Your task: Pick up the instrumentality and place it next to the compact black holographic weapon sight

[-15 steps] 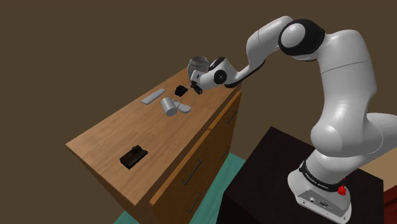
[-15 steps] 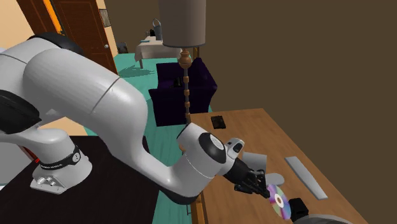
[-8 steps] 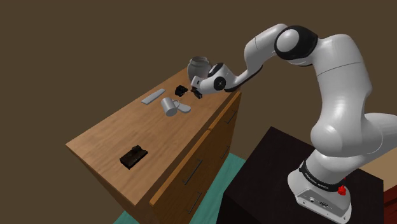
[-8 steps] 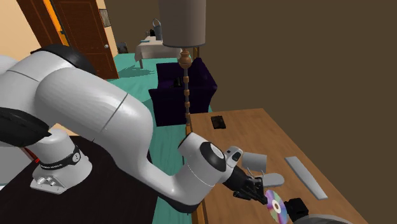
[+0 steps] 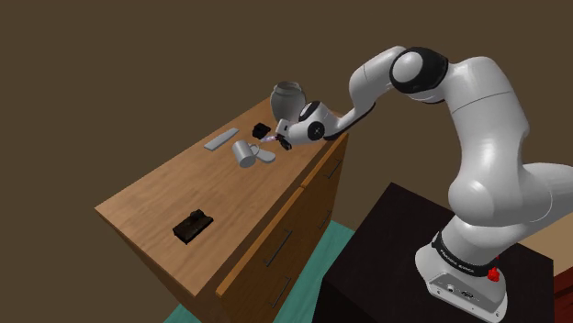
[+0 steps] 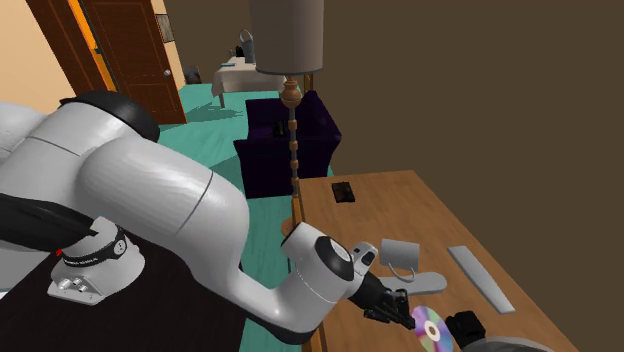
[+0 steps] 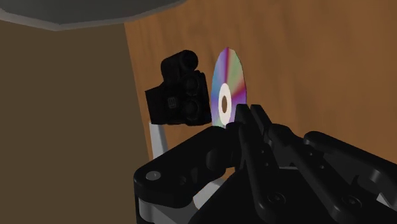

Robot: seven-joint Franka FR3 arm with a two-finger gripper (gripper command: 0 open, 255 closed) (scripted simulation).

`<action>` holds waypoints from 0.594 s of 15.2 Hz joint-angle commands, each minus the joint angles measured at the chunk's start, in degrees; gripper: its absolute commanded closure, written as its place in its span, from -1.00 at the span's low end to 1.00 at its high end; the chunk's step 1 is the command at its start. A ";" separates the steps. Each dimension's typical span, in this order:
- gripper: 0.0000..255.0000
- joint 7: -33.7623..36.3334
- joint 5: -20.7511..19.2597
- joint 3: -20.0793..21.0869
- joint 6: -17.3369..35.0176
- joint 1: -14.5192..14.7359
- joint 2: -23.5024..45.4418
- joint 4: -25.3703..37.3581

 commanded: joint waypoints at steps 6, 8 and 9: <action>1.00 1.41 -3.47 0.15 -1.34 0.30 4.62 2.68; 1.00 1.40 -3.46 0.14 -1.34 0.31 4.62 2.69; 1.00 1.40 -3.46 0.14 -1.34 0.31 4.62 2.69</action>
